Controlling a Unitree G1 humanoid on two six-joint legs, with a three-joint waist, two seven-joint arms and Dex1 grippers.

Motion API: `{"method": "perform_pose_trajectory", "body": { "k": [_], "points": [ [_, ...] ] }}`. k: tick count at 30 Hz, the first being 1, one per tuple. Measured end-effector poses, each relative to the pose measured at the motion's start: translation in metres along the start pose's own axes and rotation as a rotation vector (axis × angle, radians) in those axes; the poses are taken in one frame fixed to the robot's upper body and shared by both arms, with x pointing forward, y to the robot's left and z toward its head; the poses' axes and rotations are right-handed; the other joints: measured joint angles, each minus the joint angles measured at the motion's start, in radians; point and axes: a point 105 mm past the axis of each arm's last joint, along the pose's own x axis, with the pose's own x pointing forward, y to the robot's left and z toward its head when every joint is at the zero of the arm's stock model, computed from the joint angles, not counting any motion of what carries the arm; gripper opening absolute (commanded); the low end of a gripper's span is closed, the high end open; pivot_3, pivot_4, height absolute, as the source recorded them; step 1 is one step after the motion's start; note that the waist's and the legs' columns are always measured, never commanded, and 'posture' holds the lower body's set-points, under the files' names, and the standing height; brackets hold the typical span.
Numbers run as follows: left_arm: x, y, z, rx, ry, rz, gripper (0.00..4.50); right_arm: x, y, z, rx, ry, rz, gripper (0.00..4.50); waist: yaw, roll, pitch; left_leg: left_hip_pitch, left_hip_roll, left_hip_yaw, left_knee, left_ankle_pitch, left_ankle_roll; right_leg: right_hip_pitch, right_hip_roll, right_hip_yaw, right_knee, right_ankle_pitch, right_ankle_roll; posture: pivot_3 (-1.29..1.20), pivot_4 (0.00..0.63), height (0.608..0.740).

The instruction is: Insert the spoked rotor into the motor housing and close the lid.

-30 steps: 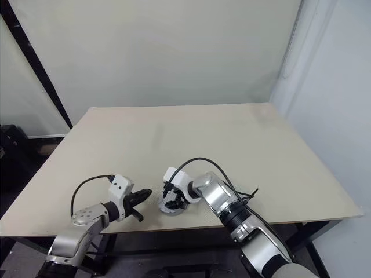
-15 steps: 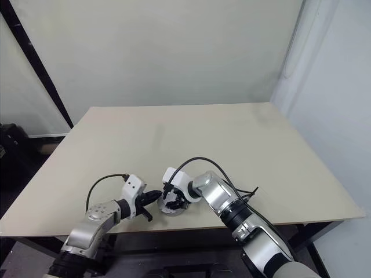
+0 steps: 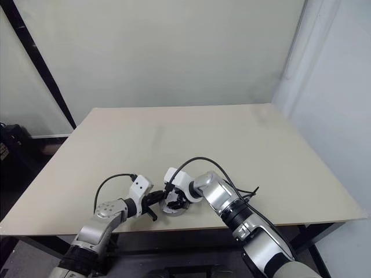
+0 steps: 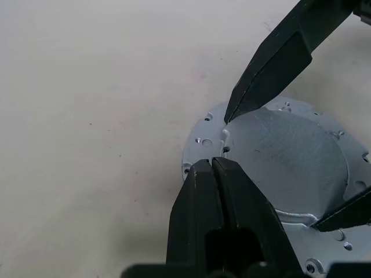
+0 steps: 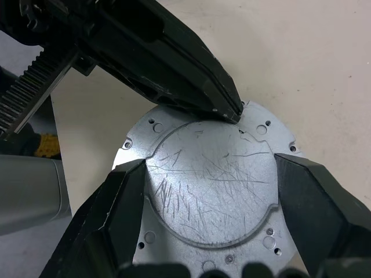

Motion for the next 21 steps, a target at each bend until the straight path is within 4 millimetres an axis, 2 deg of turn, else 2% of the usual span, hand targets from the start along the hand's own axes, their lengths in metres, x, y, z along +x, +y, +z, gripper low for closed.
{"method": "perform_pose_trajectory", "body": {
  "k": [2,4,6,18,21],
  "points": [
    [0.000,0.000,0.000,0.004,0.002,0.000,0.00,0.000,0.000,0.000,0.004,-0.005,0.000,3.22,0.000,0.000,0.000,0.000,0.000,0.000,0.000,0.000,0.000,0.000,0.000,0.000,0.000,0.000,0.000,0.00,0.000,0.740],
    [0.000,0.000,0.000,0.006,0.004,0.000,0.00,-0.001,-0.001,0.001,0.008,-0.012,-0.002,3.94,0.000,0.000,0.000,0.000,0.000,0.000,0.000,0.000,0.000,0.000,0.000,0.000,0.000,0.000,0.000,0.00,0.000,0.740],
    [0.000,0.000,-0.001,0.007,0.006,-0.002,0.00,-0.001,-0.003,0.001,0.017,-0.016,-0.018,4.47,0.000,0.000,0.000,-0.001,0.000,0.000,0.000,0.000,0.000,-0.001,0.000,0.000,0.000,0.000,0.000,0.00,0.000,0.740],
    [-0.001,-0.002,0.001,0.024,0.006,-0.010,0.00,-0.006,-0.008,0.003,0.171,-0.069,-0.019,4.47,0.001,0.000,0.001,-0.006,-0.001,-0.001,-0.001,-0.001,0.000,-0.003,0.000,0.000,-0.001,0.000,0.000,0.00,0.000,0.740],
    [-0.001,-0.003,0.001,0.026,0.007,-0.012,0.00,-0.021,-0.017,0.015,0.261,-0.162,-0.029,4.47,0.001,0.000,0.001,-0.006,-0.001,-0.001,0.000,-0.001,0.000,-0.003,0.000,0.000,-0.001,0.000,0.000,0.00,0.000,0.740]
  ]
}}
